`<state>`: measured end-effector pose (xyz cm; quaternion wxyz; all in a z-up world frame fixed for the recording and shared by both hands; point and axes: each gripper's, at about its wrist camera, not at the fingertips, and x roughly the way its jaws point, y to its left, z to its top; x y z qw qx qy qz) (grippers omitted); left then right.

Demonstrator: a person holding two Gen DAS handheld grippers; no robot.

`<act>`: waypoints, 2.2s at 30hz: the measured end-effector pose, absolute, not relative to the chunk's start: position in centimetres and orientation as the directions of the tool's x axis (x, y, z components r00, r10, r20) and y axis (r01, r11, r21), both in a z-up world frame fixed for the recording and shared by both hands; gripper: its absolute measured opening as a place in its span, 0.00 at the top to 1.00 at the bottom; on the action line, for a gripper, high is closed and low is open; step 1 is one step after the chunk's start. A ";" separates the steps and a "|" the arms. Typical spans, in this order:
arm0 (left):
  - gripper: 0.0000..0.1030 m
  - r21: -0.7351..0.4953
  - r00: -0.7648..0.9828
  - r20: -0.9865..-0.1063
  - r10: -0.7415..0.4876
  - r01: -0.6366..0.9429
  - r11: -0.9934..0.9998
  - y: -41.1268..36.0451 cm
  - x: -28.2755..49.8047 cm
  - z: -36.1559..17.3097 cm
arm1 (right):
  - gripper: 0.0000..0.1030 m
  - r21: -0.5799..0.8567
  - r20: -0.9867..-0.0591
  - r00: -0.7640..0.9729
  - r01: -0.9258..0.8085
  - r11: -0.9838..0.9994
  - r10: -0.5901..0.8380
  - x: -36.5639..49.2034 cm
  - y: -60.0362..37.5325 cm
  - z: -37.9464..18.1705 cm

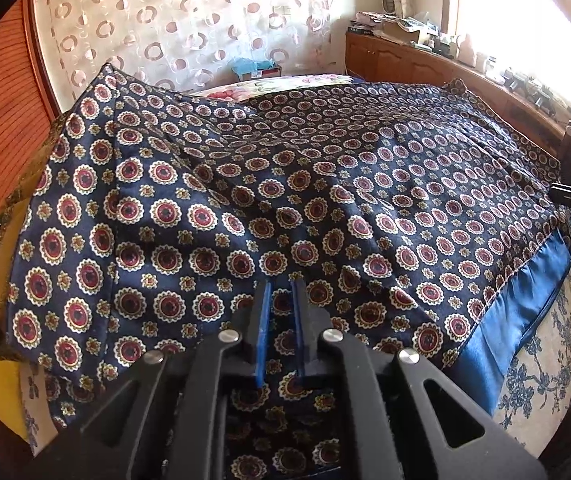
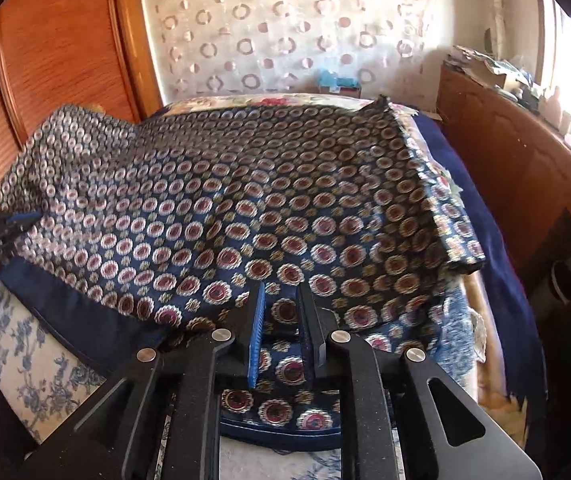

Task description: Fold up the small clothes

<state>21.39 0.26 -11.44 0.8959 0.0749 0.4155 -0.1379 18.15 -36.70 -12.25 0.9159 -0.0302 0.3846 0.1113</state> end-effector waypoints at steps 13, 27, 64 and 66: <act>0.93 0.027 0.617 -0.764 -0.187 0.320 0.947 -0.4 21.6 -11.4 | 0.86 0.090 -0.708 0.674 -0.211 0.973 0.212 18.4 -37.4 -12.9; 0.90 -0.110 0.616 -0.749 -0.245 0.249 0.962 3.2 19.4 -10.3 | 0.86 0.077 -0.695 0.688 -0.218 0.973 0.210 18.1 -37.3 -12.9; 0.81 -0.059 0.586 -0.805 -0.097 0.083 0.995 11.7 20.8 -11.7 | 0.86 0.053 -0.678 0.705 -0.237 0.970 0.209 17.6 -36.9 -12.6; 0.81 -0.051 0.577 -0.812 -0.084 0.073 0.996 11.4 20.8 -11.7 | 0.86 0.053 -0.678 0.704 -0.236 0.970 0.208 17.6 -36.9 -12.7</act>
